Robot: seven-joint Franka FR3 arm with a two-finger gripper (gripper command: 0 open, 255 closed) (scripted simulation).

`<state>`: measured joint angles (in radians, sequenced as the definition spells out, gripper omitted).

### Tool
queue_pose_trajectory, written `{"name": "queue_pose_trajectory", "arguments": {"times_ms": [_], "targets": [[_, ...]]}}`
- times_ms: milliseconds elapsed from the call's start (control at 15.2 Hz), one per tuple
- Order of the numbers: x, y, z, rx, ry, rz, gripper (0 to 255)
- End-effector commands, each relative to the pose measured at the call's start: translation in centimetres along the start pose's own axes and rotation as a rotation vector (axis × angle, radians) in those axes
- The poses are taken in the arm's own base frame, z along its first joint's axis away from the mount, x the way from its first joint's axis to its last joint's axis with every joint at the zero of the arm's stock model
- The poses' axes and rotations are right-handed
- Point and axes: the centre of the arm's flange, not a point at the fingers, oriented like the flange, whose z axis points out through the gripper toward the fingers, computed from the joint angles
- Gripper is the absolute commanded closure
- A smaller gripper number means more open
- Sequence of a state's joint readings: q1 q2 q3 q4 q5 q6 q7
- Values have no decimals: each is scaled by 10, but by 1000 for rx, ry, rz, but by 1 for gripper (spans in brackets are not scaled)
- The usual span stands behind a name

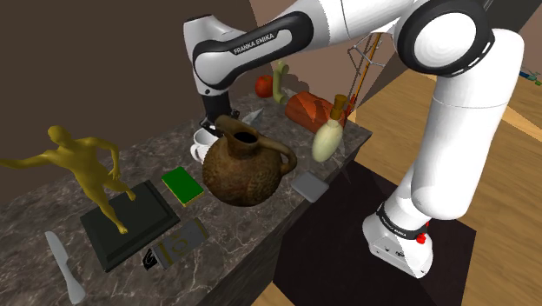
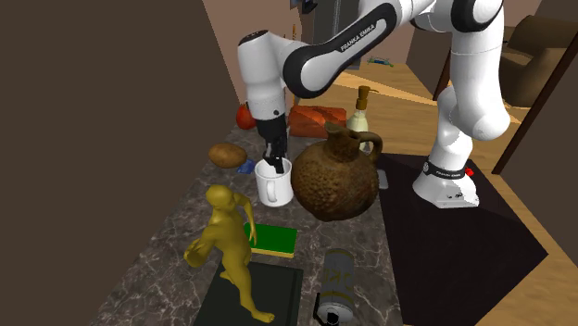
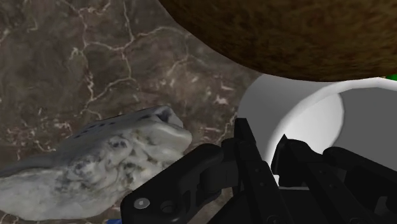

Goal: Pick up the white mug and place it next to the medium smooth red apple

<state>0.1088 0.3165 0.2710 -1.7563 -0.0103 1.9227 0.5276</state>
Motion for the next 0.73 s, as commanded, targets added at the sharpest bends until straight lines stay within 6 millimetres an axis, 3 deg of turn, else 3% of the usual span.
{"name": "queue_pose_trajectory", "arguments": {"times_ms": [0, 660], "targets": [[-3, -1, -11, 0, 0, -1, 255], [-11, -1, -63, 0, 0, -1, 255]]}}
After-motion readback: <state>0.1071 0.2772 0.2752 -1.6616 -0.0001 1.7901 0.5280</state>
